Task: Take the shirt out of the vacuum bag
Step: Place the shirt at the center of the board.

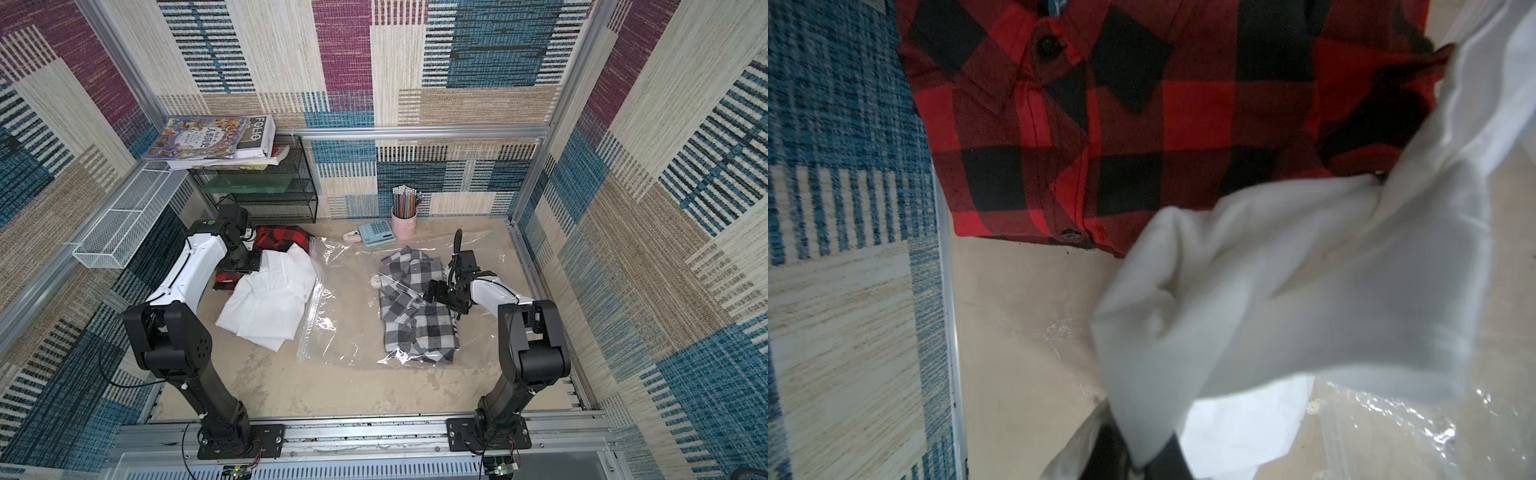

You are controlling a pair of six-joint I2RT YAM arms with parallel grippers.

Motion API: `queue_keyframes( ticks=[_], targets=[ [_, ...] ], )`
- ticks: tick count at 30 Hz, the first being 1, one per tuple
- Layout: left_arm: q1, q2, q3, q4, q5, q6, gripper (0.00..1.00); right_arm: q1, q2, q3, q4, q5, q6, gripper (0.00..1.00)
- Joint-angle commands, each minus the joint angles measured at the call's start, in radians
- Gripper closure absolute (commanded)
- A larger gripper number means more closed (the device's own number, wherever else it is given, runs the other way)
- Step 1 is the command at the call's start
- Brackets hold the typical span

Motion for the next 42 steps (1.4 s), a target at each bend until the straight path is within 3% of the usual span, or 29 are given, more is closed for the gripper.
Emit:
queue_keyframes(
  ticks=[1,17,42],
  targets=[
    [-0.005,0.033,0.039,0.004,-0.055,0.041,1.0,-0.001,0.008,0.005,-0.017,-0.002,-0.011,0.04],
    [-0.057,0.173,0.257,0.004,-0.19,0.144,1.0,-0.003,0.026,0.012,-0.033,-0.011,-0.034,0.04],
    [-0.09,0.419,0.627,0.003,-0.293,0.291,1.0,-0.009,0.108,0.077,-0.075,-0.022,-0.077,0.04]
  ],
)
